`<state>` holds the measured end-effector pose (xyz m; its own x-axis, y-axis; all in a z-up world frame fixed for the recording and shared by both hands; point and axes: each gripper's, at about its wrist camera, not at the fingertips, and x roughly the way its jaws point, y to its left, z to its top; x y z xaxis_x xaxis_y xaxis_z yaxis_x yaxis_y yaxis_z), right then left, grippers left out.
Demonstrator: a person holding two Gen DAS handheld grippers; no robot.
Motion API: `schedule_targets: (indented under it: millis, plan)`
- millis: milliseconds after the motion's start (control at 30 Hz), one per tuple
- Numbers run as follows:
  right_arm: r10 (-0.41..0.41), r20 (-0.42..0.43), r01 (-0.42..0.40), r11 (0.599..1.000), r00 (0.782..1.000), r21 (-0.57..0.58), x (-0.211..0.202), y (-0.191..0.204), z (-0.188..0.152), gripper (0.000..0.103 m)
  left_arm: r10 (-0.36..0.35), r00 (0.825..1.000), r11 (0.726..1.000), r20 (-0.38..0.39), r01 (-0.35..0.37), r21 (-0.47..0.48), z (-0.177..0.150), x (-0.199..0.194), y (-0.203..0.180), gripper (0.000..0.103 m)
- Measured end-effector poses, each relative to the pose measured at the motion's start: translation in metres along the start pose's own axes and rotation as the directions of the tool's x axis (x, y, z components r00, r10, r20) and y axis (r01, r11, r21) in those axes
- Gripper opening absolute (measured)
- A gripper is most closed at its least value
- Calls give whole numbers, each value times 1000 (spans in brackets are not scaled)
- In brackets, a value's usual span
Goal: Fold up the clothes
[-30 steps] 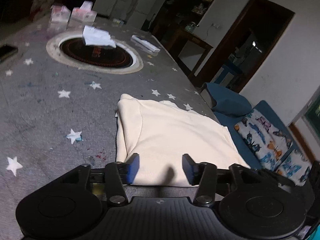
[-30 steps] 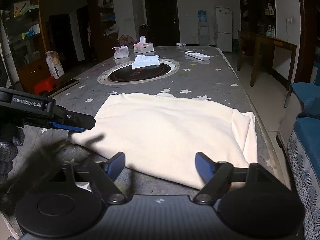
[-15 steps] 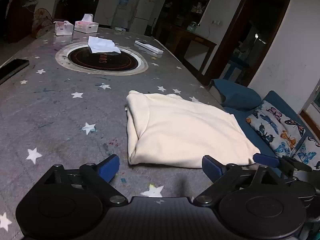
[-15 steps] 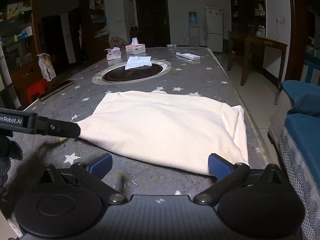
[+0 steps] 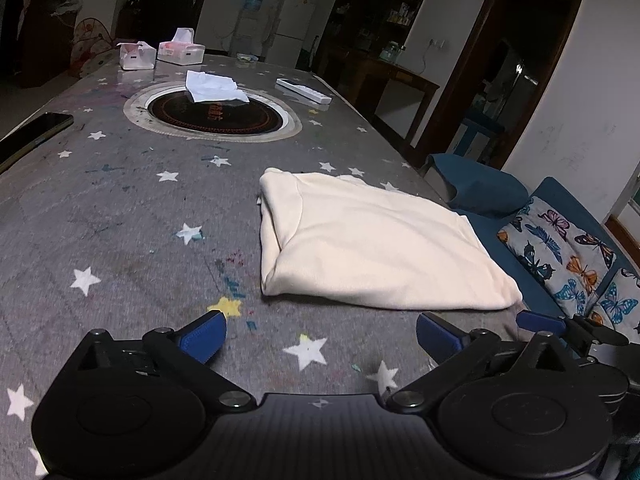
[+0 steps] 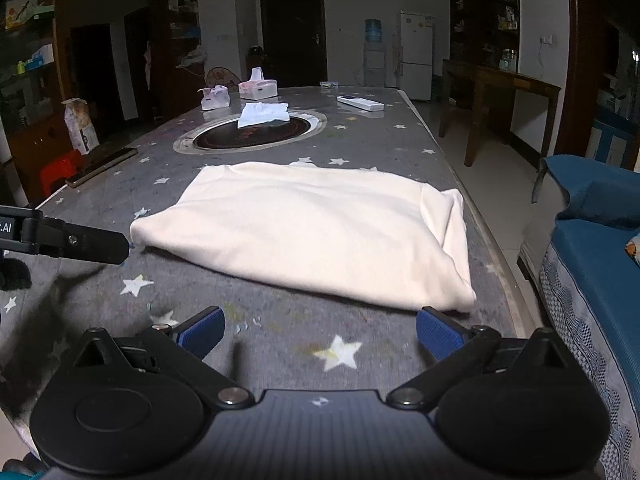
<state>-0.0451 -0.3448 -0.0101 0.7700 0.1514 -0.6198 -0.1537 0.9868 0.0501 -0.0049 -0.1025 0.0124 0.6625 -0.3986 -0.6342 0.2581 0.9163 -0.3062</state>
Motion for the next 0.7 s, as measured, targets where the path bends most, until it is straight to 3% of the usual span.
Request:
schedule_targets:
  millis: [700]
  plan:
    - [-12, 22, 12, 1000, 1000, -4, -15, 11, -9, 103, 6, 1000, 1000, 15, -7, 30, -16, -17, -9, 103]
